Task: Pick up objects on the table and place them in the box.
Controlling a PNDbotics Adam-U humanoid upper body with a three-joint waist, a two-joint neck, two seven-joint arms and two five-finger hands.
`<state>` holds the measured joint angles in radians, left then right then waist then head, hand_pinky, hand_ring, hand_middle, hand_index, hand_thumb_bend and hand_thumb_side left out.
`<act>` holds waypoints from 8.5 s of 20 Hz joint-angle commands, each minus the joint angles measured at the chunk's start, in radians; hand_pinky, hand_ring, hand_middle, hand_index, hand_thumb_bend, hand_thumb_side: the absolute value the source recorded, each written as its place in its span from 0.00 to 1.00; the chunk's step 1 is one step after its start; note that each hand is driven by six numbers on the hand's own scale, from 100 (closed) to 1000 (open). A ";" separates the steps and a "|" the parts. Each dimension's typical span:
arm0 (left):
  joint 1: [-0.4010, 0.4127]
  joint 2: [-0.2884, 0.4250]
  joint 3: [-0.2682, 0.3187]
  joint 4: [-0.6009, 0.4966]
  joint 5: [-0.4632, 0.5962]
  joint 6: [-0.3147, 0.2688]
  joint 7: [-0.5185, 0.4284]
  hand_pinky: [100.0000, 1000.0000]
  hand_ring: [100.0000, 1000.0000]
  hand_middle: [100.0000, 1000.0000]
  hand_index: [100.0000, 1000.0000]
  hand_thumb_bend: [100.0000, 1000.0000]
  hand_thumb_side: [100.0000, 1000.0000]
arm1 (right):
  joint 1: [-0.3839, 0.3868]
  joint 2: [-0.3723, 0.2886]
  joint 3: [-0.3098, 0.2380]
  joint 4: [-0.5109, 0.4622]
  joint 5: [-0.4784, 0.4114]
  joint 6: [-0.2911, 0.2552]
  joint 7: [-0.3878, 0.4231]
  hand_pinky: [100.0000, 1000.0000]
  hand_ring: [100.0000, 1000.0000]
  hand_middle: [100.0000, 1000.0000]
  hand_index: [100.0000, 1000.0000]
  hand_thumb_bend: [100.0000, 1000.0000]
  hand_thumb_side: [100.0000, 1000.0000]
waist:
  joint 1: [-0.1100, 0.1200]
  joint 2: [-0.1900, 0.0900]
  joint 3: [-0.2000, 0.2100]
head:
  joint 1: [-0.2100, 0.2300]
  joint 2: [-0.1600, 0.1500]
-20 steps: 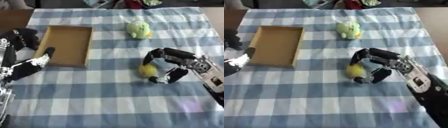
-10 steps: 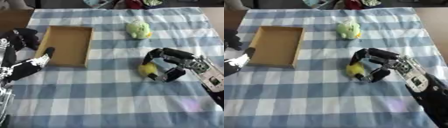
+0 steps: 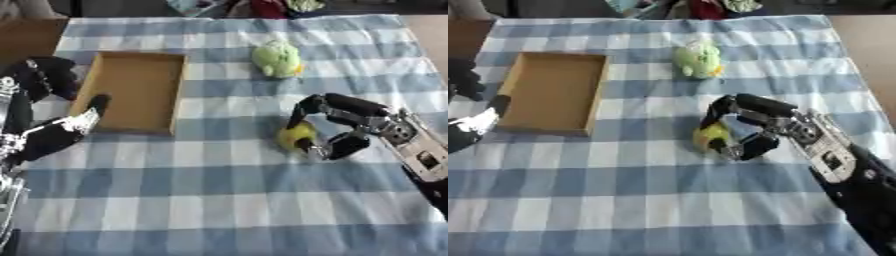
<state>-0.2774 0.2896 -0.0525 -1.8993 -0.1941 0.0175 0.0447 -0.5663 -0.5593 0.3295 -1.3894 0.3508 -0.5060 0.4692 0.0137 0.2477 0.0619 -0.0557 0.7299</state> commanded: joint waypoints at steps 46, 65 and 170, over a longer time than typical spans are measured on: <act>-0.106 -0.032 -0.069 -0.043 0.044 -0.012 -0.076 0.46 0.49 0.47 0.64 0.46 0.00 | -0.561 0.468 -0.161 0.593 0.445 -0.099 -0.162 0.71 0.62 0.57 0.68 0.00 0.00 | -0.013 -0.008 0.236 | -0.211 -0.034; -0.101 -0.026 -0.063 -0.038 0.040 -0.013 -0.073 0.46 0.49 0.47 0.64 0.46 0.00 | -0.593 0.405 -0.174 0.579 0.557 -0.138 -0.295 0.74 0.71 0.76 0.80 0.32 0.20 | -0.020 -0.012 0.217 | -0.197 -0.048; -0.096 -0.021 -0.060 -0.040 0.039 -0.014 -0.070 0.47 0.49 0.47 0.64 0.47 0.00 | -0.625 0.338 -0.144 0.427 0.335 -0.075 -0.288 0.75 0.72 0.81 0.81 0.41 0.35 | -0.018 -0.012 0.212 | -0.184 -0.071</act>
<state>-0.3681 0.2538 -0.1235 -1.9242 -0.1515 0.0050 -0.0294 -1.1627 -0.1996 0.1828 -0.9309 0.7104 -0.5844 0.1725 -0.0081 0.2560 0.2726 -0.2428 0.6709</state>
